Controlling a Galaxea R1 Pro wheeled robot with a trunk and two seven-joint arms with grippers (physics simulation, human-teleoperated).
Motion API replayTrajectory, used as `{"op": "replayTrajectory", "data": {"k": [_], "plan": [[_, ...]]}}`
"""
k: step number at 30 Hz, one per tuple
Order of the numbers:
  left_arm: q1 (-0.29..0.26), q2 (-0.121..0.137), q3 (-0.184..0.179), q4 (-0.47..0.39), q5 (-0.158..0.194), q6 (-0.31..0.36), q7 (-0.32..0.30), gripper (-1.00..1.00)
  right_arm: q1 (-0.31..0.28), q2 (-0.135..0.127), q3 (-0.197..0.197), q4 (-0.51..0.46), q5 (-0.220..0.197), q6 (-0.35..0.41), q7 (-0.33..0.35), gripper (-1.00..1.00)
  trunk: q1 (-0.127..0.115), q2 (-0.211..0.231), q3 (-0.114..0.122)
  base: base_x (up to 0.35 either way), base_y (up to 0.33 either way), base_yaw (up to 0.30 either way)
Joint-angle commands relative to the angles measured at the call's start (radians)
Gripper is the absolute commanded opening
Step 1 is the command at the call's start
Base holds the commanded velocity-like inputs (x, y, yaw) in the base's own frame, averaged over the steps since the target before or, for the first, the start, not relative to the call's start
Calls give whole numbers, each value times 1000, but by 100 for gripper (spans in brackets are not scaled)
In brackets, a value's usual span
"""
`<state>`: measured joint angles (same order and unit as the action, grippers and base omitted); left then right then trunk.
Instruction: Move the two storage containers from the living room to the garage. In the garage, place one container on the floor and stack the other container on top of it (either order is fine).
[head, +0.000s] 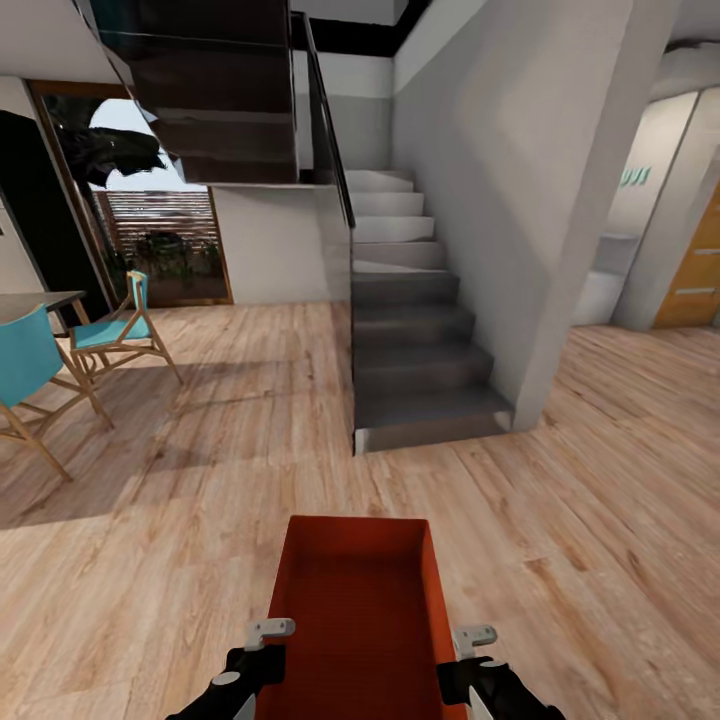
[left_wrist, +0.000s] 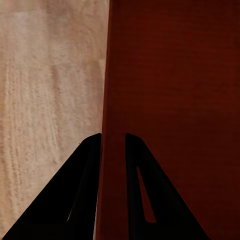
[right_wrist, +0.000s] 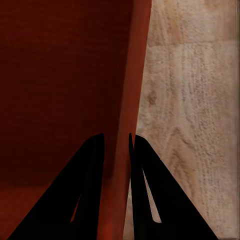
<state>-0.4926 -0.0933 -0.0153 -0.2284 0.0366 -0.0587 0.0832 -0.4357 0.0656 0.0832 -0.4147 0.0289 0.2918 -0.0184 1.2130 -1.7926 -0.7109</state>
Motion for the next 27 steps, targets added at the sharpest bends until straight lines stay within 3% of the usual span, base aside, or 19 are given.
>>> {"op": "replayTrajectory", "data": {"k": [1,14,27], "plan": [[-1,10,-18,-2,5,-3,-10,-100,0,-14,23,1,-20,6,84,-100,0,0,0,0,0,-213],[-1,10,-18,-2,5,-2,-10,-100,0,-13,23,1,-19,6,84,-100,0,0,17,0,0,-195],[-1,10,-18,-2,4,-1,-11,-100,0,-13,24,0,-18,6,84,-100,0,0,28,0,0,-103]]}}
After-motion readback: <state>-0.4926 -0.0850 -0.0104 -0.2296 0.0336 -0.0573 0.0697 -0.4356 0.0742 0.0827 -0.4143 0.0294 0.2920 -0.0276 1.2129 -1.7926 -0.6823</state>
